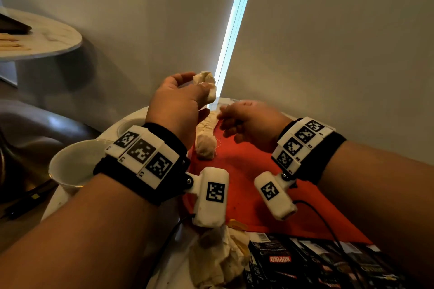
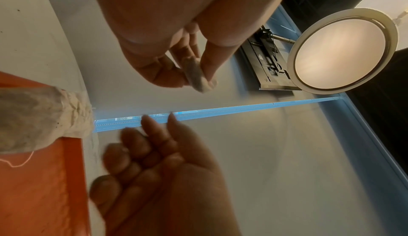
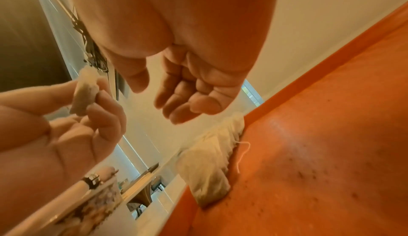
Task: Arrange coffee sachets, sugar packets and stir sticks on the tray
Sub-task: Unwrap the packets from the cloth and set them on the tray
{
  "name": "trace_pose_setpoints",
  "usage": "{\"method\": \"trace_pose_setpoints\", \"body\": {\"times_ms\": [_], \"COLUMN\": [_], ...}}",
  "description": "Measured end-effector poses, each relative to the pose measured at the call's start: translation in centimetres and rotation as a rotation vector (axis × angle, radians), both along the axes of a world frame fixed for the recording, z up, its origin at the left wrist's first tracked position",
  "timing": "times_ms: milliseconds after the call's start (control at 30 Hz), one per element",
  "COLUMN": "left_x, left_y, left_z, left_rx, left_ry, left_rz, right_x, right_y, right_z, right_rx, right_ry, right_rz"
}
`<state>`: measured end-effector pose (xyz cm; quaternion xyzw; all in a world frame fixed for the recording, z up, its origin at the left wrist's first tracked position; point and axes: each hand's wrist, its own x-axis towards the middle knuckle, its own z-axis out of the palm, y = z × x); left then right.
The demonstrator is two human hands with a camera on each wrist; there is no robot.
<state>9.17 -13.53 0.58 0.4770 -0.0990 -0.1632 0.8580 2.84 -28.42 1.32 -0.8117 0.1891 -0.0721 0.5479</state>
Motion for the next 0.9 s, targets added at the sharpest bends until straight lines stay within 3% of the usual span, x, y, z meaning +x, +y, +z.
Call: {"method": "trace_pose_setpoints", "body": {"times_ms": [200,333,500,900], "left_x": [-0.3,-0.4,-0.4,-0.8], "left_y": [0.0,0.0,0.0,0.0], "left_z": [0.0,-0.2,-0.4,-0.2], "left_rx": [0.034,0.069,0.123,0.144], "left_ry": [-0.057,-0.096,-0.115,-0.079], "left_rz": [-0.059,-0.111,-0.143,-0.179], "right_x": [-0.6,-0.9,-0.7,0.0], "right_y": [0.2,0.6,0.9,0.5], "right_z": [2.2,2.6,2.8,2.4], "right_rx": [0.099,0.035,-0.051,0.05], "right_ry": [-0.17,-0.249,-0.272,-0.296], "right_rz": [-0.005,0.035,-0.012,0.0]}}
